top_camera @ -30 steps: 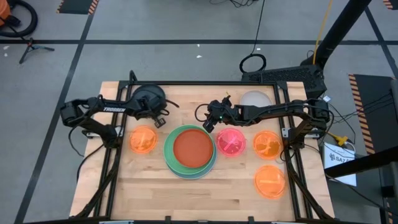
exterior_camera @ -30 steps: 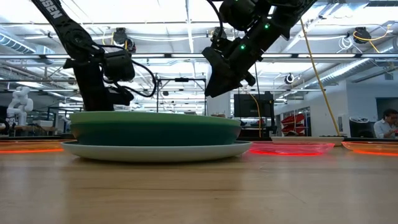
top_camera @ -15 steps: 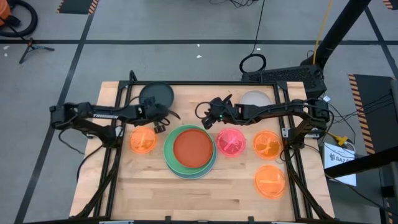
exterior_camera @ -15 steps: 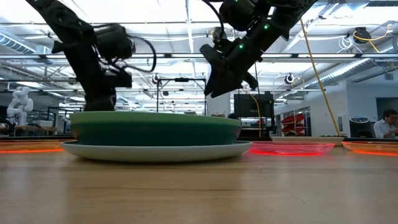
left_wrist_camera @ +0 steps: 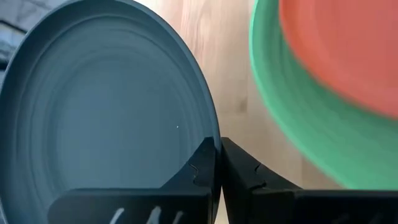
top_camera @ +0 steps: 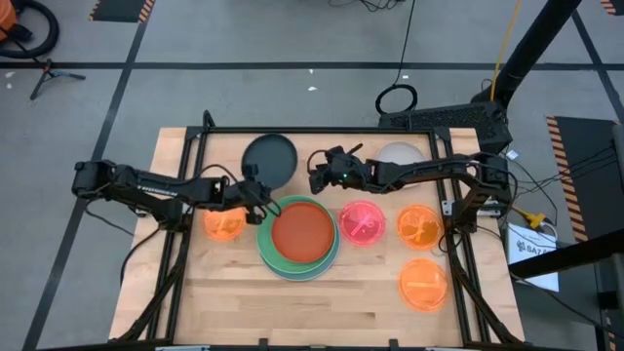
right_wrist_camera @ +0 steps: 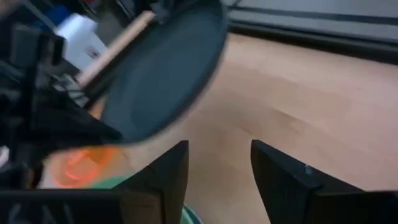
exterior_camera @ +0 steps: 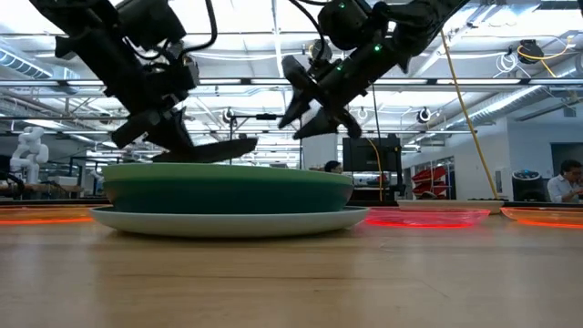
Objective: Stack plastic plates
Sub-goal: Stack the dark blue plate on top of the orange plate
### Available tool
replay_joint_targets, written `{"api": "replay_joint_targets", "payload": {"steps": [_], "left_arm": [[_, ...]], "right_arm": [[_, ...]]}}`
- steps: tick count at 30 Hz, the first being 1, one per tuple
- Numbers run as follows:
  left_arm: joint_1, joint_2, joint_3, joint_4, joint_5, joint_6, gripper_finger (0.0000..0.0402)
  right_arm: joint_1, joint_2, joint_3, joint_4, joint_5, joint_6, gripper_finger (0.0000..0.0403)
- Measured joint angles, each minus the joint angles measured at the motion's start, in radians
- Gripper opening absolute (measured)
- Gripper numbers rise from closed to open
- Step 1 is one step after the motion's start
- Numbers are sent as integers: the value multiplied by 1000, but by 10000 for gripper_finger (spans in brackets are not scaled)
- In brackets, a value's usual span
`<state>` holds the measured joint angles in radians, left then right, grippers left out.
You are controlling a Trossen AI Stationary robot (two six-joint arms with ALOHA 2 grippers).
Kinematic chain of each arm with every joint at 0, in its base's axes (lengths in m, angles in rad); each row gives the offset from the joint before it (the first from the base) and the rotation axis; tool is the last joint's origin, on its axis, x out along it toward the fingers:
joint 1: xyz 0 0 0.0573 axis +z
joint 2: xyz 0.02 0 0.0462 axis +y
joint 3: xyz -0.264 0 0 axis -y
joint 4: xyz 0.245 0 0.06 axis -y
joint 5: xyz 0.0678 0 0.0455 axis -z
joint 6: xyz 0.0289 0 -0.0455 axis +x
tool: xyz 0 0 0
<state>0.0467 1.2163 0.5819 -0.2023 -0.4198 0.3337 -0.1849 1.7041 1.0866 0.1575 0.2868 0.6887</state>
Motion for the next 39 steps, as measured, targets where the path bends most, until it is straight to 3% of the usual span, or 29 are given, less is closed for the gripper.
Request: {"api": "replay_joint_targets", "payload": {"steps": [13, 39], "left_arm": [[-24, 0, 1, 92, 34, 27, 10], [-24, 2, 1, 220, 63, 33, 10]], "right_arm": [[-36, 53, 0, 186, -6, -19, 175], [-39, 54, 1, 234, -5, 7, 169]]}}
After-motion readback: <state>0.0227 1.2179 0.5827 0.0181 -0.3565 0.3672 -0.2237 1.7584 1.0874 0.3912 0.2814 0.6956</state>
